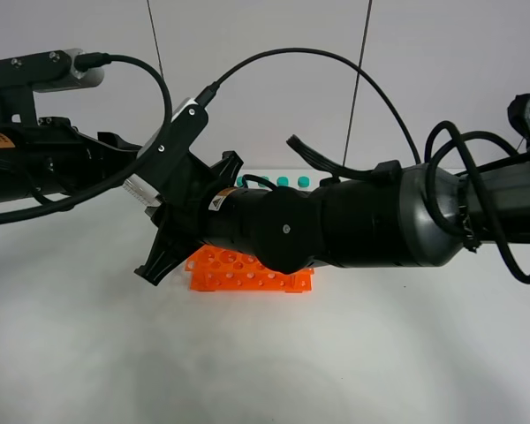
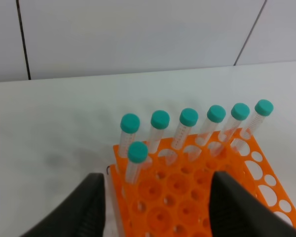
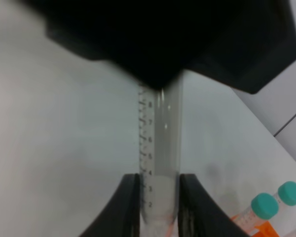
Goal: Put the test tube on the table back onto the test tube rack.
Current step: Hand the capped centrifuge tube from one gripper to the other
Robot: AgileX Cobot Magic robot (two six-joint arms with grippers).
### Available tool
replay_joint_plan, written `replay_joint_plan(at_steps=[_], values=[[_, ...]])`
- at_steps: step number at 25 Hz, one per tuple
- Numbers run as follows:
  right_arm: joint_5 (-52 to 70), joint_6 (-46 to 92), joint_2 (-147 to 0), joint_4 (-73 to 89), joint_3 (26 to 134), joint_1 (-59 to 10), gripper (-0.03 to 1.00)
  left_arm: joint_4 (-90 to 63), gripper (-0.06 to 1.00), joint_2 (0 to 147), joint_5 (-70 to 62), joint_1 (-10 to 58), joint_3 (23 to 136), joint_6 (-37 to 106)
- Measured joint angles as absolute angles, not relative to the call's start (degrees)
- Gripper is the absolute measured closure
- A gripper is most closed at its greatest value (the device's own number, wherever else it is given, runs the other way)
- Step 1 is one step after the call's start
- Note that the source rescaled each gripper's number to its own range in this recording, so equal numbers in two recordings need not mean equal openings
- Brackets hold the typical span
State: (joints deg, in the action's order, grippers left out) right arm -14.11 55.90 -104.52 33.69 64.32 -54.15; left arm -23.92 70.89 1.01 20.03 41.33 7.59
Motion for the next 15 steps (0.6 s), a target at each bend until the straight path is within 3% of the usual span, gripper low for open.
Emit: replay_joint_plan(at_steps=[8, 12, 15], values=[[-15.6, 55.8, -104.5, 33.7, 64.3, -53.9, 0.96, -23.9, 0.57, 70.9, 0.9, 20.0, 41.3, 7.1], [-15.9, 55.8, -104.5, 33.7, 64.3, -53.9, 0.96, -24.2, 0.74, 70.9, 0.8, 20.0, 41.3, 6.7], [-15.8, 55.5, -104.6, 33.7, 64.3, -53.9, 0.96, -24.6, 0.77, 70.9, 0.8, 20.1, 41.3, 6.0]])
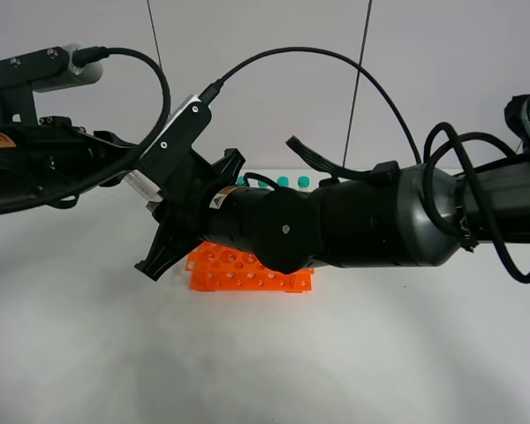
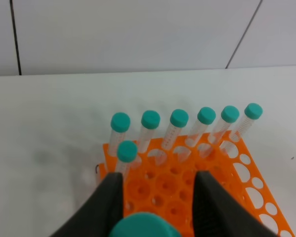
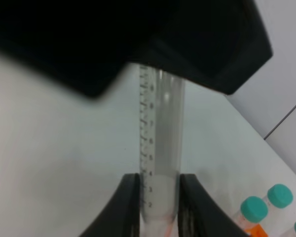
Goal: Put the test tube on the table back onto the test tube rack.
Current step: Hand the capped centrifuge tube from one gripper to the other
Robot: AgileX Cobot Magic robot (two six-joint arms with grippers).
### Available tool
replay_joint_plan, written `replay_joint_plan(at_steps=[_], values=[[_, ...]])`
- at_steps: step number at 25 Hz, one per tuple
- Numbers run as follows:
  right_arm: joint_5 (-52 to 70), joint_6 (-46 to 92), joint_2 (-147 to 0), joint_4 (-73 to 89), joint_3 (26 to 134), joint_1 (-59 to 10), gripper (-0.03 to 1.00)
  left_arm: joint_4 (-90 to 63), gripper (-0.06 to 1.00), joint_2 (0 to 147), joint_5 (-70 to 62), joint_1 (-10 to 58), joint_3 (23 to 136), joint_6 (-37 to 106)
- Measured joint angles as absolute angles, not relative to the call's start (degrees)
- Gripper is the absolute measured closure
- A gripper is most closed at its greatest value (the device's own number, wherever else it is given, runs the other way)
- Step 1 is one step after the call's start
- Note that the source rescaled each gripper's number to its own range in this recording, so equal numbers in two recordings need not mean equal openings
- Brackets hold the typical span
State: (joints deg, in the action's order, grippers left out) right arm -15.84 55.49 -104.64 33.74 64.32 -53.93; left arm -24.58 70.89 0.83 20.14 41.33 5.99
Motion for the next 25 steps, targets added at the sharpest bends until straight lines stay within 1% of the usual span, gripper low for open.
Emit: replay_joint_plan(at_steps=[13, 14, 15, 16, 18, 20, 21, 25], values=[[-14.9, 54.5, -104.7, 31.7, 64.3, -53.9, 0.96, -24.6, 0.77, 70.9, 0.6, 20.2, 41.3, 6.5], [-14.7, 54.4, -104.7, 31.5, 64.3, -53.9, 0.92, -24.6, 0.77, 70.9, 0.5, 20.2, 41.3, 6.5], [-14.2, 54.4, -104.7, 30.8, 64.3, -53.9, 0.86, -24.4, 0.85, 70.9, 0.6, 20.2, 41.3, 7.1], [-14.0, 54.4, -104.7, 30.5, 64.3, -53.9, 0.75, -24.0, 0.94, 70.9, 0.6, 20.1, 41.3, 7.4], [-14.0, 54.4, -104.6, 30.1, 64.3, -53.9, 0.51, -23.9, 0.94, 70.9, 0.6, 20.0, 41.3, 7.6], [-14.0, 54.4, -104.6, 30.1, 64.3, -53.9, 0.38, -23.9, 0.94, 70.9, 0.6, 20.0, 41.3, 7.7], [-14.0, 54.4, -104.6, 30.0, 64.3, -53.9, 0.34, -23.9, 0.94, 70.9, 0.6, 20.0, 41.3, 7.7], [-13.9, 53.9, -104.6, 29.8, 64.3, -53.9, 0.30, -23.7, 0.94, 70.9, 0.6, 20.0, 41.3, 7.7]])
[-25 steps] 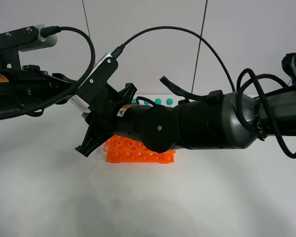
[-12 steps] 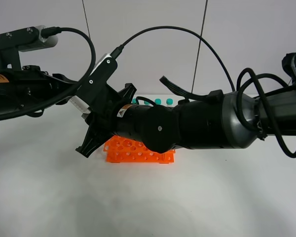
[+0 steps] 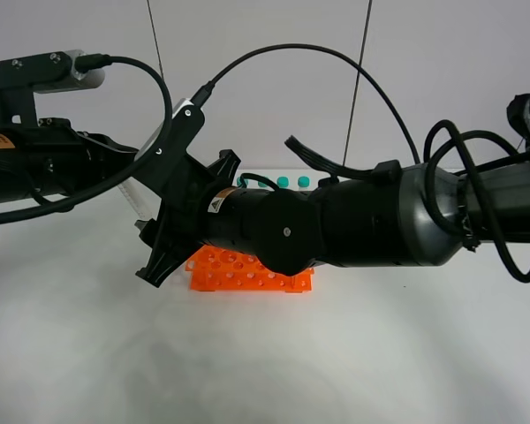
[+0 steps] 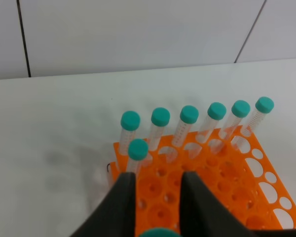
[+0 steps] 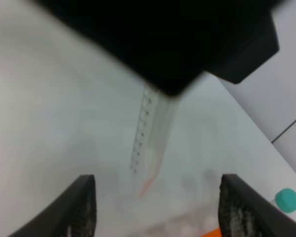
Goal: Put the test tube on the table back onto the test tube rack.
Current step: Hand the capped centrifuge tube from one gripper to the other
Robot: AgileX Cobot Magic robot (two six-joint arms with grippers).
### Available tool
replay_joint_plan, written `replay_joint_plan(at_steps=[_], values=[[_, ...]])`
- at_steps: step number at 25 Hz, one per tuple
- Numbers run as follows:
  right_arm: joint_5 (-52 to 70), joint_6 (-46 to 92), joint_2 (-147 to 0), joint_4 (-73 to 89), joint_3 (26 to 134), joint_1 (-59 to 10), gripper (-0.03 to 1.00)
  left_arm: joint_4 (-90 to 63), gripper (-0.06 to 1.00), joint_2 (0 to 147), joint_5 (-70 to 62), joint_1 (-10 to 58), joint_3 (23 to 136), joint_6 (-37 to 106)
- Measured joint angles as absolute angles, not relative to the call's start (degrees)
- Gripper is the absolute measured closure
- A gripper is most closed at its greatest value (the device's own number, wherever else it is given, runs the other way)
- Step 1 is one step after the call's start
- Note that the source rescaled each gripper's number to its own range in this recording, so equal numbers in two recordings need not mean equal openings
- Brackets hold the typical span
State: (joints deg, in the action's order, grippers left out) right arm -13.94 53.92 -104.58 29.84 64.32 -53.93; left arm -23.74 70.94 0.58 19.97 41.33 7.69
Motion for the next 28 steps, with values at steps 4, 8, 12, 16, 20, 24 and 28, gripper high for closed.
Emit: replay_joint_plan(at_steps=[4, 8, 12, 16, 20, 24, 28], values=[[-13.9, 53.0, -104.6, 29.8, 64.3, -53.9, 0.30, -23.7, 0.94, 70.9, 0.6, 20.0, 41.3, 7.7], [-13.9, 52.9, -104.6, 29.8, 64.3, -53.9, 0.30, -23.7, 0.94, 70.9, 0.6, 20.0, 41.3, 7.7], [-13.7, 52.9, -104.6, 29.8, 64.3, -53.9, 0.30, -23.7, 0.94, 70.9, 0.6, 20.0, 41.3, 8.1], [-11.6, 52.9, -104.6, 29.8, 64.3, -52.4, 0.30, -23.7, 0.94, 70.9, 0.8, 20.0, 41.3, 8.8], [-8.8, 52.9, -104.6, 29.8, 64.3, -48.5, 0.30, -23.7, 0.94, 70.9, 1.3, 20.0, 41.3, 9.2], [-6.5, 52.9, -104.6, 29.8, 64.3, -45.3, 0.30, -23.7, 0.94, 70.9, 2.5, 20.0, 41.3, 9.3], [-5.7, 52.9, -104.6, 29.8, 64.3, -43.9, 0.30, -23.7, 0.94, 70.9, 2.6, 20.0, 41.3, 10.6]])
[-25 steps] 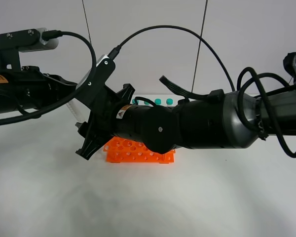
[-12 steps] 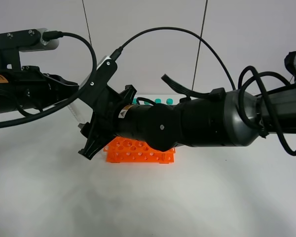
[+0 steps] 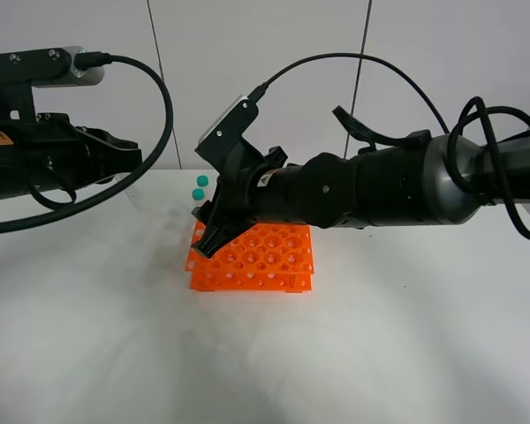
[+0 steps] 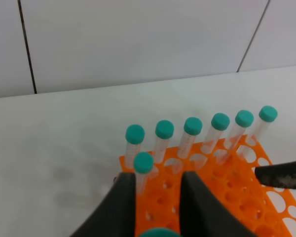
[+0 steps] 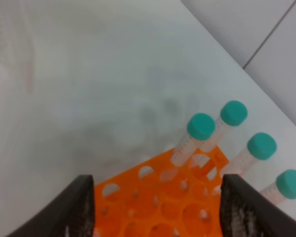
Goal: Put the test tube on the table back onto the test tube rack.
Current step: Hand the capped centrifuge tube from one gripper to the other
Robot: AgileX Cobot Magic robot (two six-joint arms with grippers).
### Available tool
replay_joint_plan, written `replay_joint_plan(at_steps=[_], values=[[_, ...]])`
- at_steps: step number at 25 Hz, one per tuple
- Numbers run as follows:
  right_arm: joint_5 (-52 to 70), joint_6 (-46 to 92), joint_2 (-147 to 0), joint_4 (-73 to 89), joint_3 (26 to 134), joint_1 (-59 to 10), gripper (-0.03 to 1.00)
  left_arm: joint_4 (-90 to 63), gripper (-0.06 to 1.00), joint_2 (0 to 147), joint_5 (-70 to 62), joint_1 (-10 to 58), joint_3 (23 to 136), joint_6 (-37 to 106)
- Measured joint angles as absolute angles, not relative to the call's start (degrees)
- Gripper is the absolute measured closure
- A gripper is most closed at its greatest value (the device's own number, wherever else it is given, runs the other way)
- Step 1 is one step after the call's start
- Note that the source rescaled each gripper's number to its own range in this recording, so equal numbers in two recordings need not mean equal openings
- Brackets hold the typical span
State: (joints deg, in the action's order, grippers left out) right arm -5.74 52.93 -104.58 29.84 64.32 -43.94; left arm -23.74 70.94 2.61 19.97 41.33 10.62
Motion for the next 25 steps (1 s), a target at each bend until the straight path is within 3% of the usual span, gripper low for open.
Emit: replay_joint_plan(at_steps=[25], values=[[-13.3, 52.9, -104.6, 41.6, 64.3, -38.7, 0.32, -23.7, 0.94, 70.9, 1.6, 20.0, 41.3, 13.8]])
